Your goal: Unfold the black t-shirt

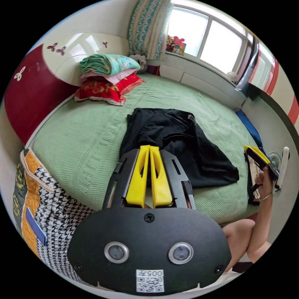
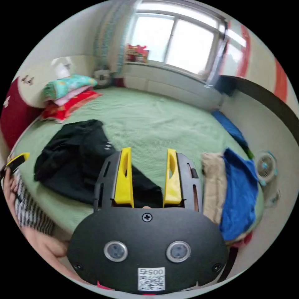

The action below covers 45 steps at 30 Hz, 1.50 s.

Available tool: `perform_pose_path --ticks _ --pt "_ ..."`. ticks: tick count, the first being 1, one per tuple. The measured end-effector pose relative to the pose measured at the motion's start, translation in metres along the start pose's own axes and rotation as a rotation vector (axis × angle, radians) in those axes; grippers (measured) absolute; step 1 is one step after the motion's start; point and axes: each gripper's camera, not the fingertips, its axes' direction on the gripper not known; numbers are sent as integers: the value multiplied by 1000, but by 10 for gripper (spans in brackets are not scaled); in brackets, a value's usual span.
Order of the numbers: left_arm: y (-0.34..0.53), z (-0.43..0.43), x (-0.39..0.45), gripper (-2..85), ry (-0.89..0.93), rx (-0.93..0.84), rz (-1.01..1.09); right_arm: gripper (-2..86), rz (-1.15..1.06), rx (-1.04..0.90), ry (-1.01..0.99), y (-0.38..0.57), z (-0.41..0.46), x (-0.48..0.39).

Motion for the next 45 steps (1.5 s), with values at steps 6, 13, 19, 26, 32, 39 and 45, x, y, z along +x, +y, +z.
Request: perform_pose_path --ticks 6,13,19,26,32,39,45 --pt "-18 23 43 -5 -86 -34 147 151 -452 -150 -378 10 44 -86" --pt "-28 35 58 -2 -55 -63 161 101 -518 -272 -250 32 88 -106" --pt "-29 36 63 -2 -29 -85 164 -2 -320 -171 -136 23 75 -64" --pt "-22 27 67 0 -57 -77 171 25 502 83 154 41 31 86" --pt "-19 20 69 19 -50 -61 181 70 322 -79 82 47 39 95" --pt "-16 19 79 114 38 -31 216 122 291 -289 -57 67 65 129" --pt "-14 44 101 128 1 -107 274 51 294 -315 3 88 76 153"
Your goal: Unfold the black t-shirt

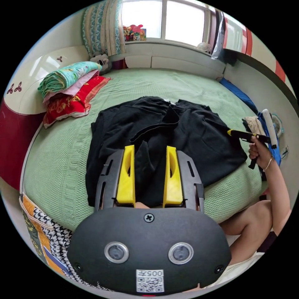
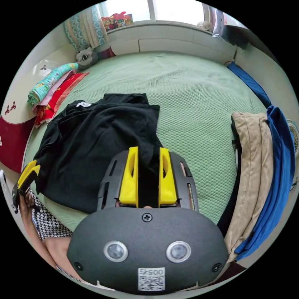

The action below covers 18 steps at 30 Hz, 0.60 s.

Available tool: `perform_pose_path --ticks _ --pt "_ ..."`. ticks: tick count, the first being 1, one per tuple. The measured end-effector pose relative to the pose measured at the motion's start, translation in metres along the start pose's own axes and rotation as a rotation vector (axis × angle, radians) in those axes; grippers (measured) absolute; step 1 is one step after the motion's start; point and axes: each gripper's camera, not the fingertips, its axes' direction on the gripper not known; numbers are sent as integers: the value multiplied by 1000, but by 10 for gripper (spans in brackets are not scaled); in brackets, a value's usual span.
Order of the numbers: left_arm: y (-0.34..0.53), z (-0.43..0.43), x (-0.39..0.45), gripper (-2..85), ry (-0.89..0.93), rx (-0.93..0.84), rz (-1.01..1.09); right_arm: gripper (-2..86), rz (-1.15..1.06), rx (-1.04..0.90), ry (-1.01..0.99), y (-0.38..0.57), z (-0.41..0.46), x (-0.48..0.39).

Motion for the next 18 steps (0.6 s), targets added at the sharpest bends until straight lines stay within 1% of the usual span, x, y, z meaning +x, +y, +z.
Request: perform_pose_path --ticks 2,4,11,18 --pt "2 5 7 72 -95 -43 4 2 -15 11 -13 1 -5 3" --pt "4 0 12 48 -109 -36 28 -9 -13 28 -22 3 -11 7" --pt "26 -41 12 31 35 29 23 -14 8 69 -118 11 -47 30" --pt "71 -77 32 26 66 39 45 -14 -52 152 -195 56 -99 50"
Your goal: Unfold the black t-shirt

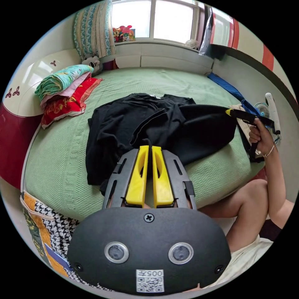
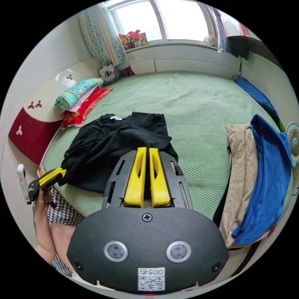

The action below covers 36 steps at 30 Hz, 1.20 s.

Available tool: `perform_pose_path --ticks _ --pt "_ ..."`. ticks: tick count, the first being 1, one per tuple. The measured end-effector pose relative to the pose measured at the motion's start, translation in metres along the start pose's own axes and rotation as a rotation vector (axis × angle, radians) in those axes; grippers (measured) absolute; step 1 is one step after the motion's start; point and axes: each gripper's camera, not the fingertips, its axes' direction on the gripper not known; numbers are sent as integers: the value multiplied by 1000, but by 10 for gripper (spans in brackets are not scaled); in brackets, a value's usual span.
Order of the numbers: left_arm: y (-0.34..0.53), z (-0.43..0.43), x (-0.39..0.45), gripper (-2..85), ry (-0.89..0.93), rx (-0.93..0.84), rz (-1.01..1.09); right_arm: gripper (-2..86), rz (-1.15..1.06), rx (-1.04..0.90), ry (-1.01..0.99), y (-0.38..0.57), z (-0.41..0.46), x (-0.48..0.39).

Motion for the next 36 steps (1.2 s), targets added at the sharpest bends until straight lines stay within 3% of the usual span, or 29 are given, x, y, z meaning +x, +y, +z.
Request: perform_pose_path --ticks 6,12,17,21,25,28,30,36 --pt "29 -17 29 23 -1 -72 -6 -14 12 -164 -105 27 -11 13" --pt "83 -86 42 17 -38 -16 4 -15 -112 -130 -77 91 -90 24" --pt "135 -99 33 13 -65 -154 -60 -15 -63 -177 -97 152 -106 62" --pt "163 -108 27 11 -88 -187 -150 -9 7 -290 33 189 -86 82" --pt "177 -132 29 17 -95 -126 -158 3 16 -251 56 198 -103 83" --pt "174 -131 32 49 -86 -116 -129 64 -34 -192 -15 192 -123 72" --pt "169 -125 34 62 -75 -102 -114 102 -79 -170 -25 182 -130 57" --pt "152 -64 31 116 -64 -124 -65 105 -167 -156 34 151 -104 26"
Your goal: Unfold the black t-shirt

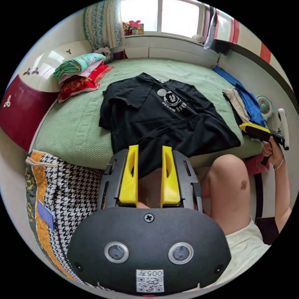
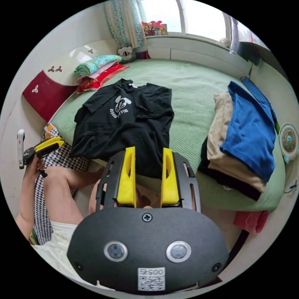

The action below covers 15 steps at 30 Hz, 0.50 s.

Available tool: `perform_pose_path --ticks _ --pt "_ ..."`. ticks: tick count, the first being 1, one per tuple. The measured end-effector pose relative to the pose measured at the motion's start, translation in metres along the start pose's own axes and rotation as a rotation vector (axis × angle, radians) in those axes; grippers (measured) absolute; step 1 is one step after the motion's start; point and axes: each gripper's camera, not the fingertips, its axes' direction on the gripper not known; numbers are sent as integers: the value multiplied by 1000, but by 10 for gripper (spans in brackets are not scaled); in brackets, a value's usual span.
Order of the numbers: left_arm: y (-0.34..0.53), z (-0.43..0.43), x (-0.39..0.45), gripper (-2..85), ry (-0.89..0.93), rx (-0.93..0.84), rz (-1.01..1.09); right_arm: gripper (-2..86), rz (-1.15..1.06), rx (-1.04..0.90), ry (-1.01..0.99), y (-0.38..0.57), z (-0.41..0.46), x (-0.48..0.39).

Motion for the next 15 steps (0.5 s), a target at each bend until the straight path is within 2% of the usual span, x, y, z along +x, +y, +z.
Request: perform_pose_path --ticks 9,15 --pt "-10 83 -19 108 35 -109 -49 78 97 -212 -9 -56 88 8" --pt "-10 82 -22 71 57 -146 -17 0 55 -145 34 -49 74 -2"
